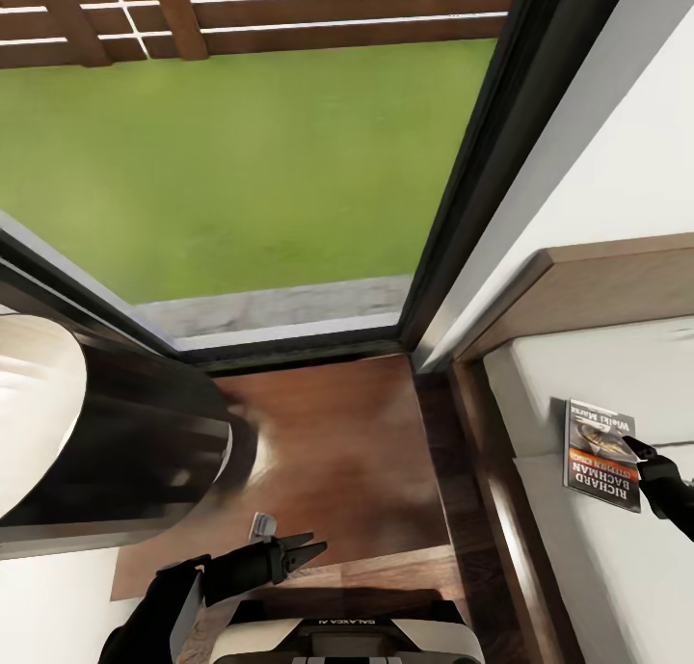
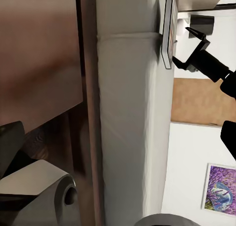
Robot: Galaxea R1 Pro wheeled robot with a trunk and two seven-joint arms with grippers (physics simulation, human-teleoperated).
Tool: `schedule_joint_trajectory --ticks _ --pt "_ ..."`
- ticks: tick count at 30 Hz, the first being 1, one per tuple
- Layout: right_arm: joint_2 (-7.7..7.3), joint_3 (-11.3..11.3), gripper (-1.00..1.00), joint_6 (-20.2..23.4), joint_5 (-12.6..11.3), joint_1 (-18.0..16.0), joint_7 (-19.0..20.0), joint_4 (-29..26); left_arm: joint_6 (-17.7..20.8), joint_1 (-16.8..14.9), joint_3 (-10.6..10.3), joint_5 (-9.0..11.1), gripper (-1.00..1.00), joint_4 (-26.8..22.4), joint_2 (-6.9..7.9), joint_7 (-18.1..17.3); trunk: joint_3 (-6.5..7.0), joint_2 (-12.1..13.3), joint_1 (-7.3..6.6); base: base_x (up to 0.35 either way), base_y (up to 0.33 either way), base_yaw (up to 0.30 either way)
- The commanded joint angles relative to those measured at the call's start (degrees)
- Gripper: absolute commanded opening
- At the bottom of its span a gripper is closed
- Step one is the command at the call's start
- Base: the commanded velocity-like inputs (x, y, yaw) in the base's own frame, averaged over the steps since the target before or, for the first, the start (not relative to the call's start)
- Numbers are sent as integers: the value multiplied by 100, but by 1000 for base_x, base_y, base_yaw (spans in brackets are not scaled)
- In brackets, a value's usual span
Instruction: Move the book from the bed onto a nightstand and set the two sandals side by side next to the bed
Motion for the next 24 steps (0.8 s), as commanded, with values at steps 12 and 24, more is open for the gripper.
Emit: schedule_joint_trajectory --ticks 12,24 --pt "1 -18 100 31 -23 -3 11 -5 60 -2 22 -7 100 -2 -6 -27 -2 -2 0 0 0 0" --pt "1 -15 100 29 -23 -3 11 -5 60 -2 22 1 100 -2 -6 -27 -2 -2 0 -35 0 0"
